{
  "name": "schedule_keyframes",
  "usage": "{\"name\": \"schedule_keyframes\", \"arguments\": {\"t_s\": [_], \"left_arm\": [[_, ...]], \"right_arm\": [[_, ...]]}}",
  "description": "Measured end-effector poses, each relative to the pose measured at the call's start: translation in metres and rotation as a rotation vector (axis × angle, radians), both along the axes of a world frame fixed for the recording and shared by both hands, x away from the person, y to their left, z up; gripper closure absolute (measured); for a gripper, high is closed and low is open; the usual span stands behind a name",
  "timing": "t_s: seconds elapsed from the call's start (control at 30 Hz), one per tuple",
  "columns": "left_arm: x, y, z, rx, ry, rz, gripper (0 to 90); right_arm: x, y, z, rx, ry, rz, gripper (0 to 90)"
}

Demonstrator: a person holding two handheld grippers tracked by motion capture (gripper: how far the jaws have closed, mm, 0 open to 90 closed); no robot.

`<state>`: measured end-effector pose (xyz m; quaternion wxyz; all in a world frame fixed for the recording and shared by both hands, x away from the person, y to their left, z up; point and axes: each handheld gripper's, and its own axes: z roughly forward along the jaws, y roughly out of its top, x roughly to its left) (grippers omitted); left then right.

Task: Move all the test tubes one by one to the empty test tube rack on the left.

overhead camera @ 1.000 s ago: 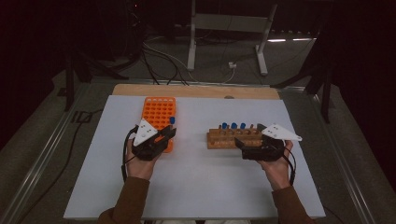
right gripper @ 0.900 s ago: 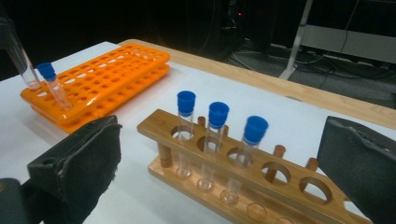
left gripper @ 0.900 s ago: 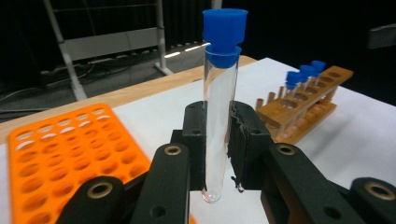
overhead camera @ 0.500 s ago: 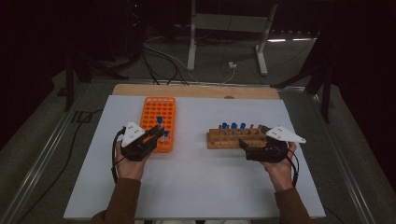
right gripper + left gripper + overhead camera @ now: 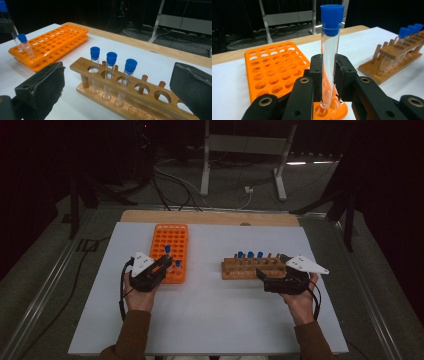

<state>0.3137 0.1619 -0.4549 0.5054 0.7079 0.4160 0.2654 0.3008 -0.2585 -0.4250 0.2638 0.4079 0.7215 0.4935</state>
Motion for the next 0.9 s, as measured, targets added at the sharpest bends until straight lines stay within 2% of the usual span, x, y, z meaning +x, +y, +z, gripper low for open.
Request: {"name": "schedule_keyframes", "arguments": {"t_s": [0.5, 0.9], "left_arm": [[0.007, -0.003, -0.022, 0.010, 0.035, 0.016, 78.6], [0.008, -0.002, -0.032, 0.026, 0.061, 0.015, 78.5]], "right_arm": [[-0.001, -0.001, 0.000, 0.008, -0.002, 0.000, 0.0], [-0.001, -0.001, -0.001, 0.008, 0.000, 0.004, 0.0]]}}
